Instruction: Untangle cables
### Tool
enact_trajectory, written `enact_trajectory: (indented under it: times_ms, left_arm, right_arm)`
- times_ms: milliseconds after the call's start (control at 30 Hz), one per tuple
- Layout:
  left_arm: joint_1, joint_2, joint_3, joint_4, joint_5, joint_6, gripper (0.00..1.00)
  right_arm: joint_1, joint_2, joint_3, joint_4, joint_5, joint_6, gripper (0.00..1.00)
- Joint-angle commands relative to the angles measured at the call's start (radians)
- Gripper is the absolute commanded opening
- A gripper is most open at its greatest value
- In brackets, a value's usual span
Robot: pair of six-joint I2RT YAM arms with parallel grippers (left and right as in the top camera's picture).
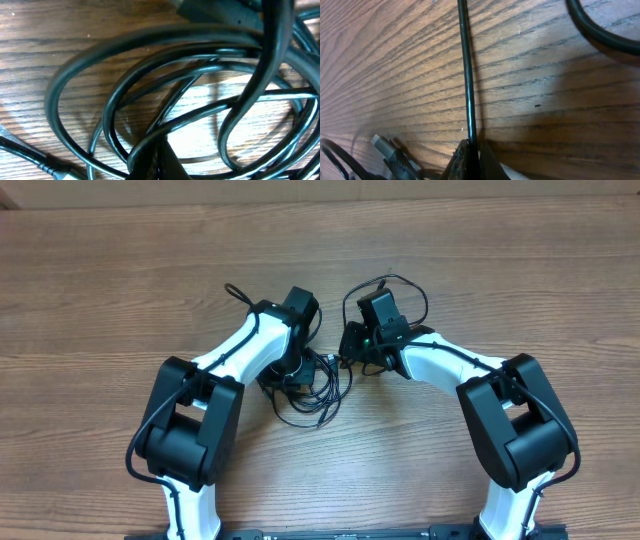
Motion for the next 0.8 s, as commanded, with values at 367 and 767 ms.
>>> enact_trajectory:
  times_ms: [367, 767]
  left_arm:
    - [-0.026, 0.033, 0.041, -0.032, 0.158, -0.023, 0.04]
    - [-0.038, 0.03, 0.146, -0.076, 0.124, -0.098, 0.04]
  right_arm:
    - [0.002, 0.013, -0.004, 0.008, -0.005, 0.0, 0.04]
    - [0.002, 0.013, -0.004, 0.014, -0.016, 0.0, 0.04]
